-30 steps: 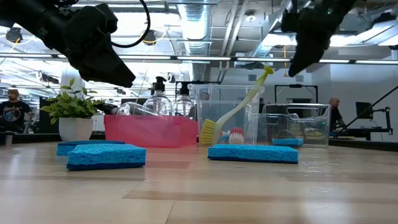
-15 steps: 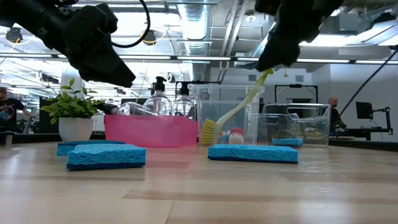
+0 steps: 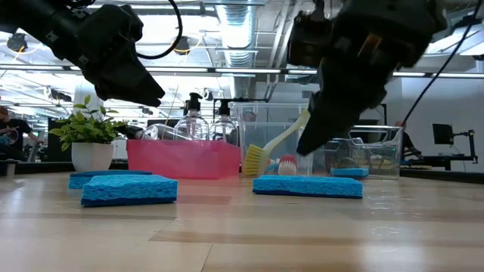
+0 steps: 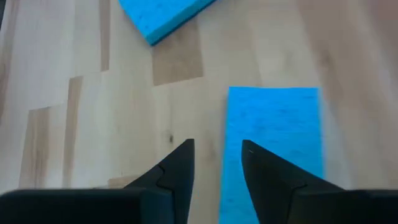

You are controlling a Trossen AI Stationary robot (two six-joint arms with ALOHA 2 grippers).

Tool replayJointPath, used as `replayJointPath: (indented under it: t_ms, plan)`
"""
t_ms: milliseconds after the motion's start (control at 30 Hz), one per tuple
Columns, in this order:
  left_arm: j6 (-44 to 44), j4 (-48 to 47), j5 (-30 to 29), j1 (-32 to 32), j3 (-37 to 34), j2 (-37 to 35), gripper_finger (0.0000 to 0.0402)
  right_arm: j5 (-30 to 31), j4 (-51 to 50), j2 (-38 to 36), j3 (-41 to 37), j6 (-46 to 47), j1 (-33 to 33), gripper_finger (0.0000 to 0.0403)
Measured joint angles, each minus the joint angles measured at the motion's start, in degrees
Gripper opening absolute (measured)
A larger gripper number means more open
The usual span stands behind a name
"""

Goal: Pick & Place Kitchen Sink Supplies
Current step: Put the bottom right blue sponge wipe into the transparent bin

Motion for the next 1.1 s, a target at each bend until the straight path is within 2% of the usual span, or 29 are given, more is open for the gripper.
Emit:
replayJointPath:
  t_ms: [133,233,400,500,600,667,800,933,1100]
  plan:
    - [-1.3,0.0,1.7,0.0,0.0,0.0,0.0199,0.8,1.4,4.5,0.0,0.4,0.8,0.0166]
    - [-1.5,0.0,1.7,-0.3,0.0,0.0,0.0199,5.6,1.2,8.1,0.3,2.5,0.7,0.0192]
    - [-1.5,0.0,1.7,-1.7,0.0,0.0,0.0199,11.1,2.2,14.9,0.4,8.6,0.7,0.02]
    - [-1.4,0.0,1.7,-2.8,0.0,0.0,0.0199,14.1,2.5,18.3,0.5,16.6,1.0,0.0175]
    - [-1.2,0.1,1.7,-3.7,-0.1,0.0,0.0199,16.2,4.9,20.6,0.6,26.5,2.0,0.013]
    - [-1.2,0.3,1.4,-4.0,-0.7,0.0,0.0199,18.1,7.2,21.6,0.6,29.7,3.2,0.0092]
    - [-5.6,0.7,1.3,-4.6,-4.1,0.0,0.0199,16.7,7.0,20.5,0.3,32.2,4.4,0.0015]
    - [-13.8,2.1,1.3,-5.8,-9.3,0.0,0.0199,13.1,4.3,16.8,-0.1,33.9,4.8,0.0012]
    - [-24.0,4.2,1.3,-7.6,-14.9,0.0,0.0199,15.3,0.8,9.4,-0.1,32.1,4.9,0.0004]
